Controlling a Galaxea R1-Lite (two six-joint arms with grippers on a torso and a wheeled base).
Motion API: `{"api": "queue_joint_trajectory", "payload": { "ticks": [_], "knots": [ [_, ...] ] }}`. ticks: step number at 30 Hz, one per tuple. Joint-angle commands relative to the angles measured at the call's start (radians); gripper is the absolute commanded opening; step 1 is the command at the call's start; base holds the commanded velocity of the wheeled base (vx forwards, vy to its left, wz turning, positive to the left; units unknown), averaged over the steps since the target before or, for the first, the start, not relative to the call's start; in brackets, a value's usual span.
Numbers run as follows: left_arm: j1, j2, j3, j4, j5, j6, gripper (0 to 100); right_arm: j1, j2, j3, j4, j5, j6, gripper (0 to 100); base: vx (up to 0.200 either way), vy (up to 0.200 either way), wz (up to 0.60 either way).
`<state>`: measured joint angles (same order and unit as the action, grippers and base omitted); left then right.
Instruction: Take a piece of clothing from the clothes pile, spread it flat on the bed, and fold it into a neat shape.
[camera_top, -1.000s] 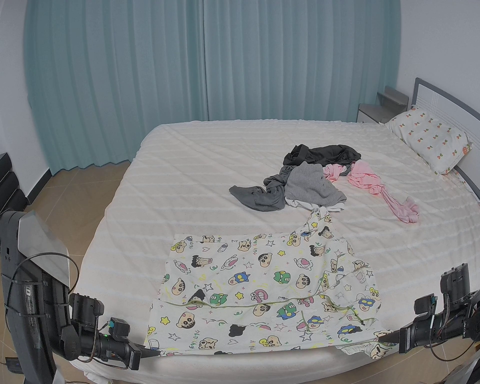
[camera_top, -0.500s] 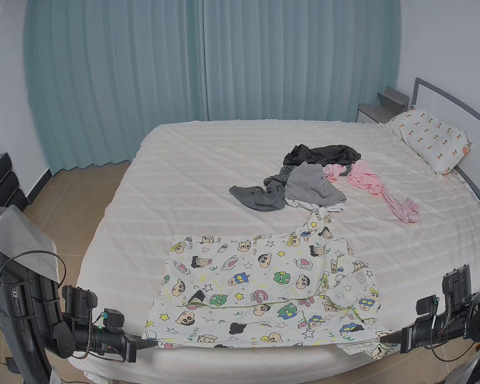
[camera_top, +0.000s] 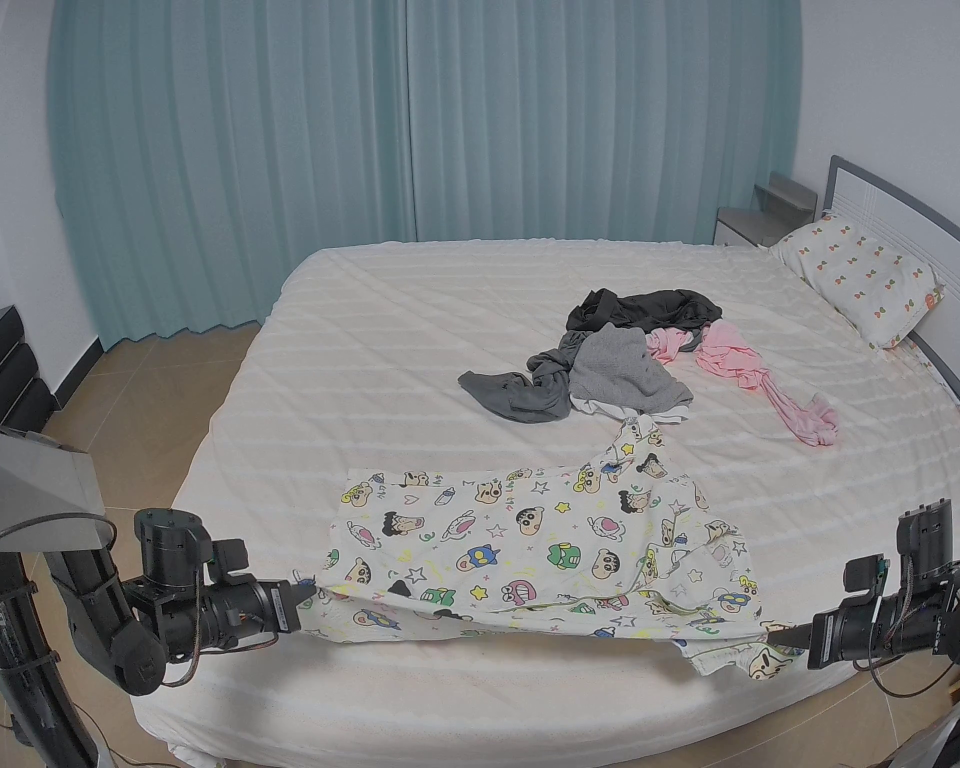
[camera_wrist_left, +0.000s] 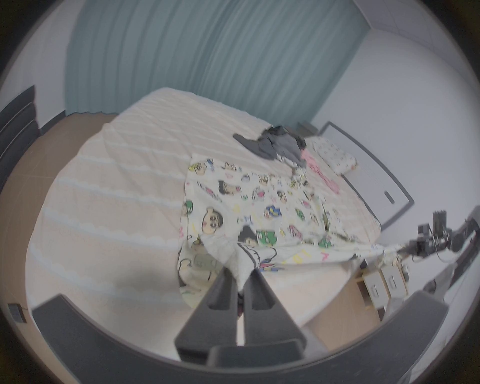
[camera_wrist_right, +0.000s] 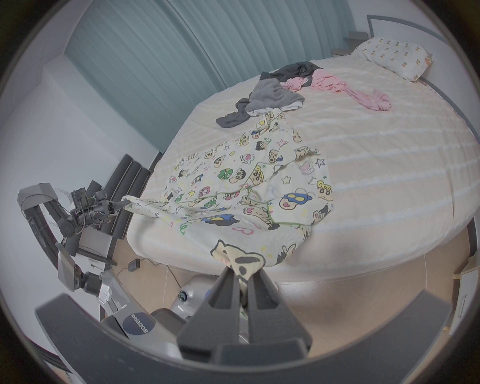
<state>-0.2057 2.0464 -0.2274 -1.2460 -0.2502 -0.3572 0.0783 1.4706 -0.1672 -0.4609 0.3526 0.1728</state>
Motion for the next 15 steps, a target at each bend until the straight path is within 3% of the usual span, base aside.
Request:
{"api": "queue_joint_trajectory", "payload": {
  "ticks": [1,15],
  "knots": [
    [-0.069,0.014,-0.059,0.000,0.026,-0.023,0,-0.006,0.005,-0.026,0.001,-0.001,0.004,0,0.000,0.000,0.00],
    [-0.072,0.187,-0.279,0.097,0.151,-0.025,0,-0.041,0.201,-0.118,-0.009,-0.006,0.001,0,0.000,0.000,0.00]
  ]
}}
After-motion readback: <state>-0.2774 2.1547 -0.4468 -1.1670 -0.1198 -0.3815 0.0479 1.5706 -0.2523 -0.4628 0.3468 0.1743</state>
